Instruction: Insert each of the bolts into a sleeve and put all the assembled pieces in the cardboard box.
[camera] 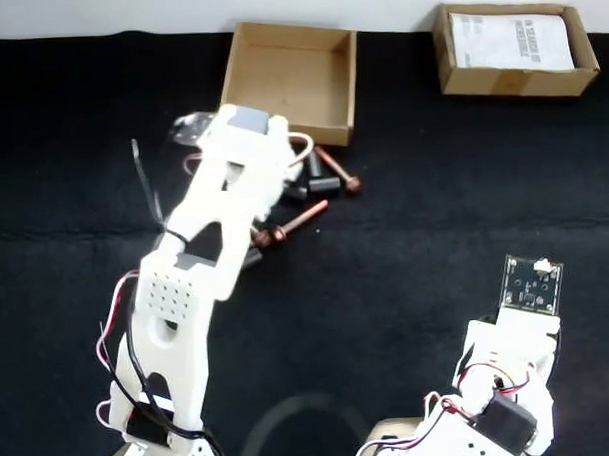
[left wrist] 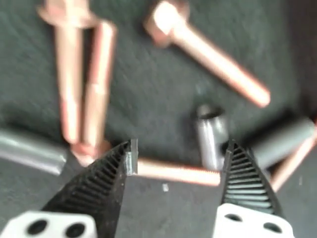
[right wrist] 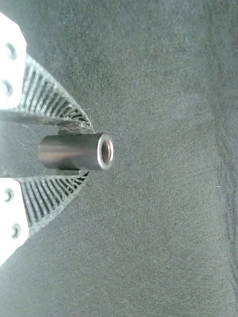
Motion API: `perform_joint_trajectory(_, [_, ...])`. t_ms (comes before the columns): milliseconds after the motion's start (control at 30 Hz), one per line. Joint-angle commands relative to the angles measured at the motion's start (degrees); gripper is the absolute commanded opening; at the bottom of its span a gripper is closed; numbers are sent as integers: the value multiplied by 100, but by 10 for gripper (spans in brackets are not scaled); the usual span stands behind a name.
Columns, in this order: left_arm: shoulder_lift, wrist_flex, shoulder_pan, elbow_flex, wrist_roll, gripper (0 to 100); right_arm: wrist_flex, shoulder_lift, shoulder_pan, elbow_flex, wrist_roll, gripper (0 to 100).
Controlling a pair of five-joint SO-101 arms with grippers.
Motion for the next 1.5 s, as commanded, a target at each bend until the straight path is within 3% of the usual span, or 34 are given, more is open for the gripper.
perform_joint_trajectory(0, [-119,-53,-13,-127,44,284,40,13,-48,-22,35,7])
perform_joint_trajectory(200, [-180,97,127,-154,18,284,40,13,-48,-22,35,7])
perform_joint_trajectory(400, [-180,1169,655,-804,9,284,40,13,-48,-22,35,7])
perform_joint_trajectory(667, [-127,1152,1130,-391,-193,284,40,13,-48,-22,35,7])
perform_joint_trajectory(900, [470,818,910,-312,-193,284,-4,4,-48,75,18,7])
perform_joint_trajectory(1000, [567,826,866,-356,-211,220,-127,4,-48,127,18,7])
perform_joint_trajectory(1133, [514,941,857,-444,-229,0,-154,4,-251,127,9,7])
perform_joint_trajectory(1200, [514,949,857,-444,-229,40,-154,4,-409,127,9,7])
perform_joint_trajectory(1467, [558,923,620,-418,-229,8,-154,-4,-558,127,9,7])
